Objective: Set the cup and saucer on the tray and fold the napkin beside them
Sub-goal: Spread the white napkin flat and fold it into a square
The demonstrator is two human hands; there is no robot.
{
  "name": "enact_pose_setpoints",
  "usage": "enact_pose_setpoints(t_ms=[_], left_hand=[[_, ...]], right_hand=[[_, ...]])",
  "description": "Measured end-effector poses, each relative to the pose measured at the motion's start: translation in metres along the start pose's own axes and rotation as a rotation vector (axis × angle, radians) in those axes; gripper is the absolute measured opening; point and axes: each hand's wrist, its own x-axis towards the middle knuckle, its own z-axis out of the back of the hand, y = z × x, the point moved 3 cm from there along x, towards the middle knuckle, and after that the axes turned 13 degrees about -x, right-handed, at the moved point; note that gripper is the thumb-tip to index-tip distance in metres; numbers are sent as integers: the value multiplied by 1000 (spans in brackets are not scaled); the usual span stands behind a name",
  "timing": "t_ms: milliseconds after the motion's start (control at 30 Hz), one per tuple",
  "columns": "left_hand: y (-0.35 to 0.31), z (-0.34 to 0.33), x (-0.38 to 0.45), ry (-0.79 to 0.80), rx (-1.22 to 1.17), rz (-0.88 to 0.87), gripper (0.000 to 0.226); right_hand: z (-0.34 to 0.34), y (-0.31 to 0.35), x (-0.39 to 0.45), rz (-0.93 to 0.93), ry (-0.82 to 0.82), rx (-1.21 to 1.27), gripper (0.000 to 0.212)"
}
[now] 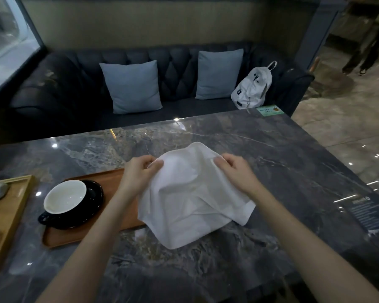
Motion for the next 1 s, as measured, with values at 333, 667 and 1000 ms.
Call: enact_pose_setpoints(t_ms=[333,667,1000], left_hand=[[-4,3,-9,618,-339,323,43],[31,-28,45,281,-156,387,9],[75,-63,132,192,242,355,22]], right_hand=[[32,8,8,-294,724,110,25],[10,-30,71,-308,702,-221,22],[-18,-82,183,-166,522,-569,26]])
